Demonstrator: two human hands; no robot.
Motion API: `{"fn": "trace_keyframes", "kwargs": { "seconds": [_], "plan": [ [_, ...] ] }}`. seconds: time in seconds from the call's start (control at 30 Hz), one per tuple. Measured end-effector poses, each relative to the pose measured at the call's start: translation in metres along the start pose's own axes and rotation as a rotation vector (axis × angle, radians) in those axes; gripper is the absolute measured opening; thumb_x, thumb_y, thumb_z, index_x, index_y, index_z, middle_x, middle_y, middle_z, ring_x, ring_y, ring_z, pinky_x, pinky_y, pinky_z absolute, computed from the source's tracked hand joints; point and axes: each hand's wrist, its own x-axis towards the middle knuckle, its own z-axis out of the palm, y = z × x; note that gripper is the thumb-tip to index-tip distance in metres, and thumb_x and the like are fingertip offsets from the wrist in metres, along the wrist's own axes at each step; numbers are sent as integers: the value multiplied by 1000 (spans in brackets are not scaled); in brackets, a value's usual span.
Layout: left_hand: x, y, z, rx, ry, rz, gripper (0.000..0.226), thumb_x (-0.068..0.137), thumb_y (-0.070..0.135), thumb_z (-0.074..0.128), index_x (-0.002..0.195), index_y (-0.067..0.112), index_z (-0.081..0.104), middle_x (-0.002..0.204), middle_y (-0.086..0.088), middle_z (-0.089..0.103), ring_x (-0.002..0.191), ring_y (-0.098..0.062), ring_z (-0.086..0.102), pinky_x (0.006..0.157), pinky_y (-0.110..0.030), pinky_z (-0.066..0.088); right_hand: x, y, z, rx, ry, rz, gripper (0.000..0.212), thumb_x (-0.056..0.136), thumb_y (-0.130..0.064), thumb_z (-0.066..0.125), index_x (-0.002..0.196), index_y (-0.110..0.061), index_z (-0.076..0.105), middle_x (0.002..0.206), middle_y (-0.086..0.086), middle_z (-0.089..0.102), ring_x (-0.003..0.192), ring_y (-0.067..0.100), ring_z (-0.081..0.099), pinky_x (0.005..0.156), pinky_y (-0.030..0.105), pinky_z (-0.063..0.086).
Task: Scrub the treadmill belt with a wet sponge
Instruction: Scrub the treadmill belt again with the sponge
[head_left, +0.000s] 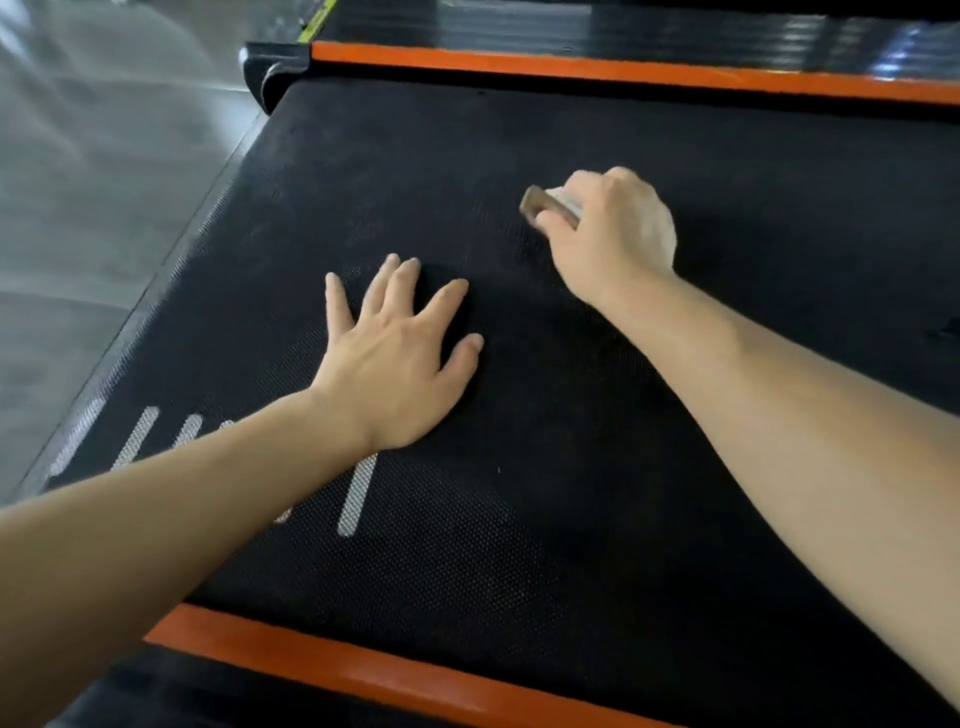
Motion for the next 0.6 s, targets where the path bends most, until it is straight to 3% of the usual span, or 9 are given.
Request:
{"fn": "trace_keyframes", "kwargs": {
  "seconds": [0.07,0.13,0.3,0.43,0.47,0.6],
  "plan": [
    [19,6,0,-30,21,-4,64,101,58,27,159,31,23,171,-11,8,158,-31,-4,123,-63,-5,-19,-5,1,71,-57,-142,27,96,-45,60,103,-21,69,97,4,59,85,24,56,67,35,44],
    [37,12,2,-56,31,-24,64,102,56,29,161,31,20,172,-8,4,158,-32,-7,123,-63,-7,-19,4,-2,56,-65,-173,27,95,-45,61,99,-20,69,93,4,58,83,25,56,66,34,44],
    [44,15,13,-27,37,-26,67,101,65,18,162,41,6,172,-4,-7,156,-33,-16,120,-67,-12,52,32,-4,-15,57,151,26,92,-45,59,103,-24,70,101,4,67,94,28,64,78,41,53],
    [44,14,15,30,49,-20,73,96,74,7,161,41,-1,172,-5,-9,156,-32,-17,120,-67,-10,16,20,2,87,-83,-182,21,93,-47,61,91,-27,66,88,2,60,78,24,57,64,34,46],
    [44,14,15,35,48,-17,75,95,75,5,161,41,-2,172,-5,-9,156,-32,-18,120,-66,-10,18,25,-1,90,-112,-192,19,93,-46,62,91,-28,66,87,0,58,77,23,55,64,34,45],
    [44,14,15,20,60,-6,77,94,76,5,161,40,-3,172,-4,-11,156,-31,-19,121,-66,-9,82,51,-1,-10,48,151,26,94,-44,59,106,-23,70,102,3,67,95,28,63,75,37,49]
  ]
}}
